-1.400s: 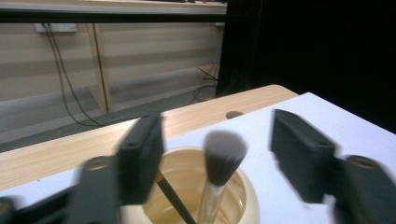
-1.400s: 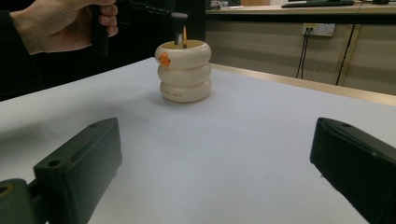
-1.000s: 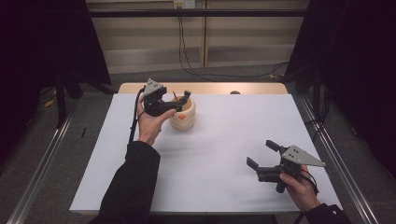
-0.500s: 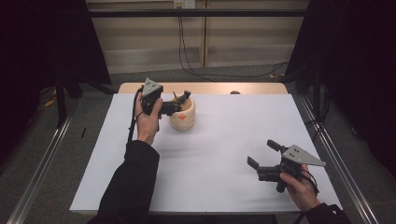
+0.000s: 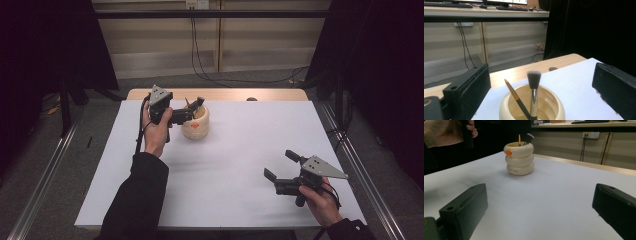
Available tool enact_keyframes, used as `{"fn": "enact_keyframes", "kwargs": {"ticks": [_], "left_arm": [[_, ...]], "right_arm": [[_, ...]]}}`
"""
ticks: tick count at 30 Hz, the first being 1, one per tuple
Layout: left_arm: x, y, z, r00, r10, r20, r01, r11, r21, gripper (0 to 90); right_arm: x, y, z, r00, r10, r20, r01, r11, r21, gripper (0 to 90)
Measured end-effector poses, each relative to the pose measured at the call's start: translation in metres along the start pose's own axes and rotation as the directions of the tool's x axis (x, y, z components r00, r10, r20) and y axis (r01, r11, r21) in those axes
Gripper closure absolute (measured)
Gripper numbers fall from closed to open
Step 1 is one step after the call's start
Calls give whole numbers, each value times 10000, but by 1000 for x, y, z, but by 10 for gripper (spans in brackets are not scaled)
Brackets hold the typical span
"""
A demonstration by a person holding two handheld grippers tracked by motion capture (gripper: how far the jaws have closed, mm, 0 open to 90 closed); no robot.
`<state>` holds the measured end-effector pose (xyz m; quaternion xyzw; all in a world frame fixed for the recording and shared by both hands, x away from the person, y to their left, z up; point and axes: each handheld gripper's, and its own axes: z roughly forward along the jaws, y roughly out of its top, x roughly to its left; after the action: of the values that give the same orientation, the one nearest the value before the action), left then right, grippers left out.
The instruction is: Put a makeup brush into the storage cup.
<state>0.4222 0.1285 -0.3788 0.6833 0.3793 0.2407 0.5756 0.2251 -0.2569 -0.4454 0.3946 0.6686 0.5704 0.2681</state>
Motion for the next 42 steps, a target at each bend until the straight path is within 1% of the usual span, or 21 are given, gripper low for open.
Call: {"fn": "enact_keyframes", "kwargs": {"ticks": [4,6,8,15,16,19,22,23,24,25,27,28,30,31,33,34,35,37,39,41,42], "left_arm": [[0,-2,-5,9997,-71,241,73,9999,-80,15],[-1,-3,-8,9998,-101,166,102,9999,-46,14],[-1,-6,-11,9995,-94,306,96,9999,-54,14],[-5,-11,-22,9996,-53,271,54,10000,-46,11],[-5,-12,-23,9993,-87,355,88,10000,-32,11],[-5,-16,-29,9997,-75,240,76,10000,-30,11],[-4,-19,-34,9993,-123,364,124,9999,-12,11],[-4,-20,-36,9996,-76,285,76,10000,14,11],[-5,-20,-38,9991,-69,407,74,9999,-119,11],[-4,-21,-40,9986,-147,503,157,9997,-196,11],[-4,-22,-45,9982,-328,495,336,9993,-157,11],[-3,-23,-47,9978,-327,571,341,9992,-225,11],[-5,-25,-51,9987,-267,444,273,9996,-123,11],[-5,-27,-53,9988,-159,467,163,9998,-102,11],[-5,-30,-57,9988,-140,462,142,9999,-33,11],[-6,-32,-60,9986,-278,456,281,9996,-79,11],[-6,-33,-62,9987,-285,425,289,9996,-69,11],[-7,-36,-66,9975,-386,597,397,9991,-176,11],[-9,-38,-71,9992,-219,345,224,9996,-147,11],[-10,-39,-76,9990,-200,395,208,9996,-203,11],[-11,-40,-77,9984,-325,468,337,9991,-263,11]], "right_arm": [[-1,0,0,10000,23,52,-23,10000,-20,0],[-1,0,0,10000,5,23,-5,10000,-11,0],[-1,0,0,10000,46,21,-46,10000,-33,0],[-1,0,0,10000,-31,-20,30,10000,-35,1],[-1,0,0,10000,-11,-6,11,10000,-51,0],[-1,0,0,10000,3,5,-3,10000,-34,0],[0,0,0,10000,-7,2,7,10000,-46,0],[0,0,1,10000,-10,5,10,10000,-45,0],[0,0,0,10000,-18,5,18,10000,-57,0],[0,0,0,10000,-21,-4,20,10000,-59,0],[0,0,1,10000,-10,12,10,10000,-42,0],[0,0,1,10000,-3,2,3,10000,-45,0],[0,0,0,10000,30,8,-30,10000,-28,0],[0,0,0,10000,54,2,-54,10000,-22,0],[0,0,0,10000,48,-12,-48,10000,-8,0],[0,0,0,10000,54,1,-54,10000,-19,0],[-1,0,1,10000,17,11,-17,10000,-39,0],[-1,0,1,10000,23,8,-23,10000,-45,0],[-1,0,0,10000,-58,-36,58,10000,12,0],[-2,0,0,10000,-27,-8,27,10000,27,0],[-2,0,1,10000,12,43,-12,10000,5,0]]}}
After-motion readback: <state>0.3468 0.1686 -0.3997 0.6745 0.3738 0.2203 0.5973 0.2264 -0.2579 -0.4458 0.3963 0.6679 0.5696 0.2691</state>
